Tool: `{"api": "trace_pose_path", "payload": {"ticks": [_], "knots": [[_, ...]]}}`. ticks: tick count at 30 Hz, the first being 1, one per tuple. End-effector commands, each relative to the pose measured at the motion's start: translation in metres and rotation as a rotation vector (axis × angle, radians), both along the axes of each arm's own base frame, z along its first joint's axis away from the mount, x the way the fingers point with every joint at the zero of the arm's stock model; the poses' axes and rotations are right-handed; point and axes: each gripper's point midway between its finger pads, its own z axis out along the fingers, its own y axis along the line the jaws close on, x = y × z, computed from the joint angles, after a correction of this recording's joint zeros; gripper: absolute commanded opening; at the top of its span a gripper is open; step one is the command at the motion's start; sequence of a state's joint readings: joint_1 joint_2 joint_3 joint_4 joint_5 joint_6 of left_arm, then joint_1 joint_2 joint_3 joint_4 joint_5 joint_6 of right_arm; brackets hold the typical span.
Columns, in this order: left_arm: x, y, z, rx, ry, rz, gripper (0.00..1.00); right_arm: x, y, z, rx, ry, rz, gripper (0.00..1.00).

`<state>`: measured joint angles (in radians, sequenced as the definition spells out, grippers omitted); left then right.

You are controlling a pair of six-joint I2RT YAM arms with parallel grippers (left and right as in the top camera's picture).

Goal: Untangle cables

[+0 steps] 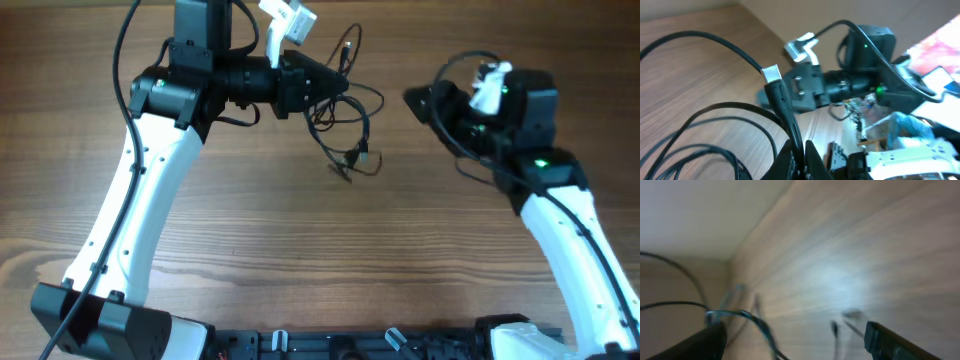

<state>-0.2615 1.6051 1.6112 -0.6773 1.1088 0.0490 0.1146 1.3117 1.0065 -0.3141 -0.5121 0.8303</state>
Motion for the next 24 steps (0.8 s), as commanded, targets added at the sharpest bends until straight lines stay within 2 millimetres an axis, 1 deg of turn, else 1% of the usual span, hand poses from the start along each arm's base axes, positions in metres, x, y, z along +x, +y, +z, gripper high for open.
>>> {"api": "trace_pose_path", "payload": {"ticks": [1, 2, 5, 7, 10, 11, 13, 15, 17, 20, 21, 23, 24], "knots": [[-0.016, 0.0, 0.024, -0.057, -0.06, -0.067, 0.04, 0.006, 0.04, 0.01, 0.109, 0.002, 0.062, 0.9], [-0.016, 0.0, 0.024, -0.055, -0.06, -0.065, 0.04, 0.007, 0.045, 0.012, 0.12, -0.001, 0.068, 0.9], [-0.016, 0.0, 0.024, -0.055, -0.061, -0.064, 0.04, 0.001, 0.06, 0.011, 0.143, 0.021, 0.1, 0.89], [-0.015, 0.0, 0.025, -0.056, -0.068, -0.064, 0.04, -0.003, 0.066, 0.011, 0.149, 0.028, 0.113, 0.77], [-0.011, 0.001, 0.022, -0.037, -0.073, -0.039, 0.04, -0.004, 0.068, 0.011, 0.167, 0.046, 0.109, 0.54], [-0.009, 0.001, 0.021, -0.032, -0.075, -0.031, 0.04, -0.006, 0.069, 0.012, 0.175, 0.049, 0.12, 0.4], [-0.006, 0.002, 0.019, -0.019, -0.078, -0.015, 0.04, -0.008, 0.071, 0.011, 0.18, 0.057, 0.132, 0.04], [-0.004, 0.002, 0.017, -0.009, -0.081, 0.0, 0.04, -0.008, 0.068, 0.007, 0.167, 0.073, 0.115, 0.04], [0.005, 0.007, 0.012, 0.027, -0.089, 0.051, 0.04, -0.008, 0.063, -0.001, 0.141, 0.096, 0.084, 0.04], [0.017, 0.018, 0.009, 0.051, -0.094, 0.109, 0.04, -0.01, 0.049, -0.02, 0.067, 0.152, 0.019, 0.04], [0.026, 0.029, 0.007, 0.067, -0.097, 0.154, 0.04, -0.012, 0.035, -0.034, 0.006, 0.191, -0.028, 0.04], [0.046, 0.058, 0.003, 0.098, -0.098, 0.256, 0.04, -0.017, 0.003, -0.058, -0.119, 0.256, -0.118, 0.04], [0.052, 0.07, 0.003, 0.1, -0.097, 0.289, 0.04, -0.02, -0.011, -0.065, -0.164, 0.284, -0.153, 0.04]]}}
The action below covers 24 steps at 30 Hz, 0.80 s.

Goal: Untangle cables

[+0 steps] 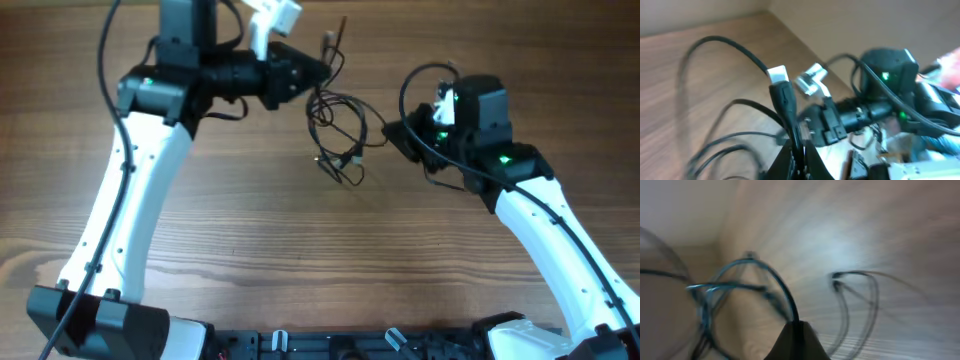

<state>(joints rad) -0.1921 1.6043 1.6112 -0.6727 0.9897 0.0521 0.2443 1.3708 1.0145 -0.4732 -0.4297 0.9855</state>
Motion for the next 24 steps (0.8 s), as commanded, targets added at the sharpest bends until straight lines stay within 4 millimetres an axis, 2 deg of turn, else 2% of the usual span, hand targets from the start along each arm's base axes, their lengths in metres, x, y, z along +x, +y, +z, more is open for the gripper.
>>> {"api": "trace_pose_path", "payload": {"ticks": [1, 5, 9, 11, 14, 17, 24], "knots": [[0.028, 0.058, 0.013, 0.032, -0.066, 0.175, 0.04, 0.005, -0.062, -0.025, -0.243, 0.036, -0.135, 0.04], [0.049, 0.131, 0.013, 0.028, -0.043, 0.362, 0.04, -0.01, -0.133, -0.045, -0.429, 0.137, -0.247, 0.04], [0.055, 0.195, 0.017, 0.008, -0.023, 0.519, 0.04, -0.022, -0.201, -0.051, -0.488, 0.204, -0.367, 0.04], [0.055, 0.222, 0.018, 0.0, -0.016, 0.583, 0.04, -0.029, -0.23, -0.052, -0.498, 0.224, -0.426, 0.04], [0.053, 0.246, 0.019, -0.013, -0.001, 0.646, 0.04, -0.044, -0.272, -0.053, -0.493, 0.267, -0.535, 0.04], [0.049, 0.245, 0.024, -0.054, 0.008, 0.618, 0.04, -0.049, -0.281, -0.053, -0.465, 0.262, -0.523, 0.04], [0.046, 0.2, 0.024, -0.069, 0.024, 0.498, 0.04, -0.038, -0.254, -0.049, -0.378, 0.206, -0.409, 0.04]]}}
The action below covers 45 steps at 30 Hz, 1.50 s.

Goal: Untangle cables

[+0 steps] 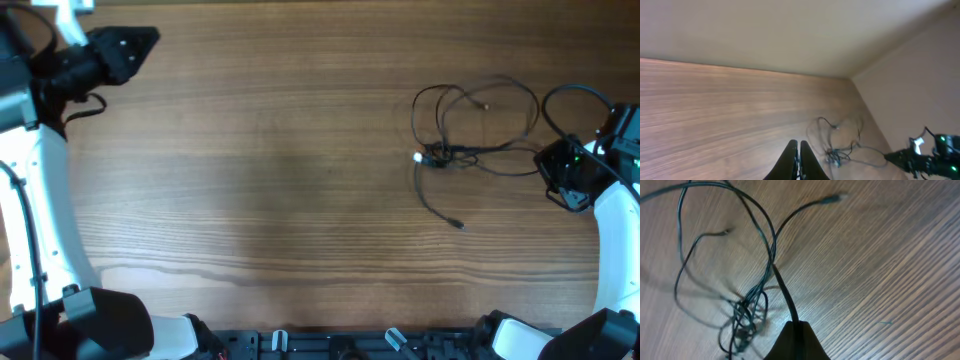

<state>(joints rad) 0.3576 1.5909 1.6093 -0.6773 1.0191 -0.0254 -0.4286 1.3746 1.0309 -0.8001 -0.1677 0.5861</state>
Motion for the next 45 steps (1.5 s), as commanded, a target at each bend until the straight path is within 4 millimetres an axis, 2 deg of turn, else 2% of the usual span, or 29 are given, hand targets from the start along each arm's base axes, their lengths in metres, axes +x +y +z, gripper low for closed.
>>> {"api": "trace_pose_path", "payload": {"ticks": [1, 5, 7, 9, 11, 15, 18, 20, 21, 25, 28, 29, 31, 32, 33, 37, 41, 45], "knots": [[-0.01, -0.03, 0.016, -0.009, -0.02, -0.074, 0.04, 0.005, 0.018, 0.0, 0.055, -0.03, 0.104, 0.04], [-0.019, -0.066, 0.007, -0.006, 0.023, -0.159, 0.14, 0.014, 0.051, 0.005, 0.127, -0.071, 0.22, 0.04], [-0.023, -0.083, -0.007, 0.065, 0.047, -0.186, 0.18, 0.024, 0.093, 0.011, 0.167, -0.105, 0.35, 0.04], [-0.022, -0.089, -0.014, 0.098, 0.064, -0.179, 0.17, 0.028, 0.13, 0.013, 0.176, -0.115, 0.449, 0.04], [-0.023, -0.092, -0.014, 0.104, 0.062, -0.185, 0.15, 0.028, 0.177, 0.017, 0.188, -0.131, 0.571, 0.04], [-0.024, -0.09, -0.019, 0.118, 0.075, -0.181, 0.13, 0.018, 0.242, 0.028, 0.182, -0.174, 0.788, 0.04], [-0.024, -0.088, -0.025, 0.131, 0.097, -0.166, 0.12, 0.011, 0.276, 0.053, 0.138, -0.256, 0.941, 0.04], [-0.024, -0.088, -0.027, 0.137, 0.094, -0.17, 0.12, 0.008, 0.287, 0.063, 0.125, -0.274, 0.974, 0.04], [-0.024, -0.088, -0.027, 0.137, 0.094, -0.17, 0.12, 0.007, 0.284, 0.06, 0.115, -0.26, 0.967, 0.05], [-0.024, -0.088, -0.027, 0.139, 0.091, -0.172, 0.12, 0.014, 0.252, 0.03, -0.054, -0.133, 0.874, 0.05], [-0.026, -0.088, -0.028, 0.136, 0.105, -0.174, 0.12, 0.027, 0.255, 0.006, -0.072, -0.095, 0.896, 0.05], [-0.027, -0.088, -0.029, 0.134, 0.113, -0.174, 0.12, 0.026, 0.261, -0.004, -0.055, -0.077, 0.938, 0.09], [-0.028, -0.088, -0.03, 0.135, 0.118, -0.177, 0.12, 0.018, 0.28, -0.018, 0.0, -0.058, 1.068, 0.34], [-0.028, -0.088, -0.03, 0.135, 0.117, -0.177, 0.12, 0.013, 0.284, -0.024, -0.011, -0.039, 1.11, 0.82], [-0.028, -0.089, -0.03, 0.135, 0.118, -0.177, 0.12, 0.013, 0.278, -0.028, -0.049, -0.011, 1.081, 1.0], [-0.03, -0.091, -0.031, 0.135, 0.123, -0.186, 0.12, 0.022, 0.236, -0.035, -0.175, 0.087, 0.755, 1.0], [-0.031, -0.092, -0.032, 0.135, 0.13, -0.186, 0.12, 0.027, 0.204, -0.033, -0.28, 0.11, 0.525, 0.99], [-0.031, -0.092, -0.033, 0.136, 0.13, -0.188, 0.12, 0.011, 0.151, -0.024, -0.507, 0.201, 0.333, 1.0]]}}
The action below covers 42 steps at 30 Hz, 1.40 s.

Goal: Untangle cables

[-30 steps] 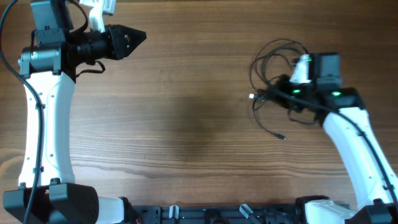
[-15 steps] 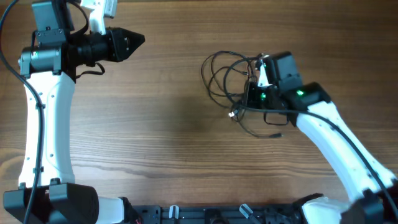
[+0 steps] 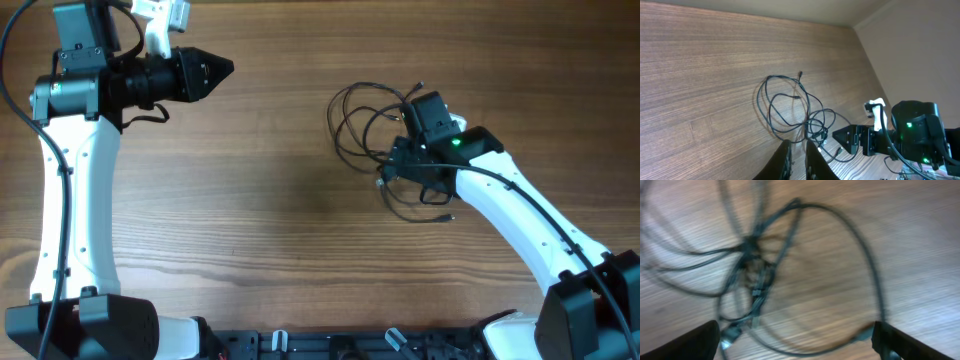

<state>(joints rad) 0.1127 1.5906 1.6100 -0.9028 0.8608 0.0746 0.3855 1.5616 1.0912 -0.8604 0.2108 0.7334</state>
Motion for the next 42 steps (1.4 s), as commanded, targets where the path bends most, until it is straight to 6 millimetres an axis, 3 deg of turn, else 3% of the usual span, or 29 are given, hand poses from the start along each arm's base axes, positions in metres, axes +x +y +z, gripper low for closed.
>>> {"api": "trace_pose_path", "payload": {"ticks": [1, 3, 6, 8, 11, 14, 18, 21, 22, 26, 28, 32, 34, 35, 36, 39, 42], "knots": [[-0.005, -0.003, 0.01, 0.016, -0.045, -0.021, 0.12, 0.0, -0.052, 0.018, -0.249, -0.073, -0.205, 1.0], [-0.005, -0.003, 0.01, 0.019, -0.049, -0.024, 0.12, 0.001, -0.06, 0.022, -0.304, -0.086, -0.2, 1.0], [-0.007, -0.003, 0.008, 0.027, -0.048, -0.033, 0.12, 0.029, -0.029, 0.021, -0.201, -0.139, -0.008, 1.0], [-0.009, -0.003, 0.007, 0.026, -0.04, -0.034, 0.12, 0.044, -0.009, 0.022, -0.086, -0.189, 0.016, 1.0], [-0.009, -0.004, 0.007, 0.029, -0.041, -0.038, 0.12, 0.046, -0.006, 0.017, -0.036, -0.189, -0.055, 1.0], [-0.009, -0.004, 0.007, 0.029, -0.041, -0.038, 0.11, 0.041, -0.008, -0.002, -0.042, -0.131, -0.101, 0.99], [-0.011, -0.004, 0.005, 0.035, -0.039, -0.045, 0.11, 0.036, -0.007, -0.027, -0.027, -0.072, -0.189, 0.84], [-0.011, -0.004, 0.005, 0.036, -0.039, -0.047, 0.11, 0.036, -0.004, -0.03, -0.007, -0.068, -0.208, 0.57], [-0.011, -0.004, 0.005, 0.036, -0.039, -0.047, 0.11, 0.036, -0.004, -0.03, -0.004, -0.068, -0.208, 0.52], [-0.012, -0.004, 0.005, 0.036, -0.036, -0.047, 0.11, 0.036, -0.004, -0.032, -0.003, -0.068, -0.207, 0.5], [-0.013, -0.004, 0.004, 0.035, -0.031, -0.047, 0.11, 0.038, -0.002, -0.032, 0.011, -0.074, -0.214, 0.58], [-0.013, -0.004, 0.004, 0.035, -0.029, -0.048, 0.11, 0.04, -0.001, -0.036, 0.016, -0.077, -0.229, 0.57], [-0.013, -0.004, 0.004, 0.035, -0.029, -0.048, 0.11, 0.041, 0.002, -0.046, 0.02, -0.059, -0.227, 0.43], [-0.013, -0.004, 0.004, 0.035, -0.029, -0.048, 0.11, 0.042, 0.005, -0.052, 0.032, -0.051, -0.224, 0.23], [-0.013, -0.004, 0.004, 0.035, -0.029, -0.048, 0.11, 0.043, 0.008, -0.054, 0.045, -0.046, -0.221, 0.16], [-0.013, -0.004, 0.004, 0.035, -0.029, -0.047, 0.11, 0.042, 0.009, -0.063, 0.044, -0.026, -0.223, 0.04], [-0.013, -0.004, 0.004, 0.035, -0.029, -0.048, 0.11, 0.041, 0.008, -0.064, 0.04, -0.019, -0.222, 0.04]]}}
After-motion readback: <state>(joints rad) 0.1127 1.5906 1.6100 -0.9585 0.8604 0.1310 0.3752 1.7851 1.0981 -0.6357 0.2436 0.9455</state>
